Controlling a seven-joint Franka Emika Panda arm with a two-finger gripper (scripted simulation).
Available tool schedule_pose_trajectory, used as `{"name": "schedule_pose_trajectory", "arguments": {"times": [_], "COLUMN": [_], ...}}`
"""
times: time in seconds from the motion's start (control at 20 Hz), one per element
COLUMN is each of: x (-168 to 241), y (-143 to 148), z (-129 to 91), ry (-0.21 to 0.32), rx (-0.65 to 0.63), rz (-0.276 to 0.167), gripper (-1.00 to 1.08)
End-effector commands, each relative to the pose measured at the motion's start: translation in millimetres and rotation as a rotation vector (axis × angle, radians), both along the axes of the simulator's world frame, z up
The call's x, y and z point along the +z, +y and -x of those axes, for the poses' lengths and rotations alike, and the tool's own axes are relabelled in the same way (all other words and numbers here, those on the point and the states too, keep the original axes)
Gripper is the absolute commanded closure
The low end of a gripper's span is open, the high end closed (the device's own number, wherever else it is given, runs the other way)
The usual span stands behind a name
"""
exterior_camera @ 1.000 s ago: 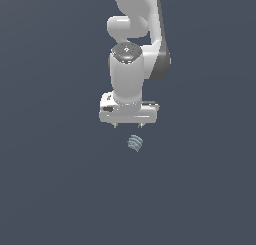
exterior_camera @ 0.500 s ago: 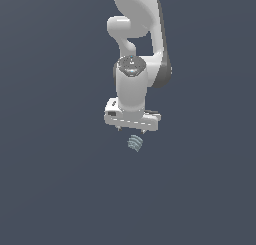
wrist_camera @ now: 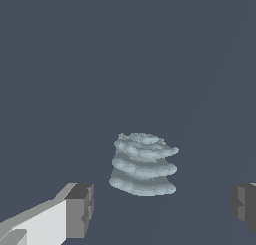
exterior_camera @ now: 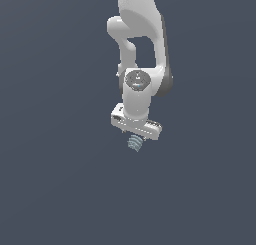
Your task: Pick up the object and move it to a goal position.
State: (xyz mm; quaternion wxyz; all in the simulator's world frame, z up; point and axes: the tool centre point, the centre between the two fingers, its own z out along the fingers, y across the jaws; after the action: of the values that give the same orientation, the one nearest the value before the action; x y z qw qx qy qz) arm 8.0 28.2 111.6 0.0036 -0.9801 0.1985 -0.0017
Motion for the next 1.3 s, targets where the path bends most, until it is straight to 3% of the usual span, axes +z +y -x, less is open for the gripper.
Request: {"name": "schedule_pose_trajectory", "arguments": {"times": [0.0,0.75,1.25], "x": [-7.5,-24.7,-67.7], "y": [2.5,7.3,7.3], "z": [0.6,2.6,3.7], "ry": [0.001,0.005,0.005], "rx": [-0.041,-0.110,-0.114], "rz": [0.002,0.006,0.006], "gripper": [-0.92,-0.92,-0.92]}}
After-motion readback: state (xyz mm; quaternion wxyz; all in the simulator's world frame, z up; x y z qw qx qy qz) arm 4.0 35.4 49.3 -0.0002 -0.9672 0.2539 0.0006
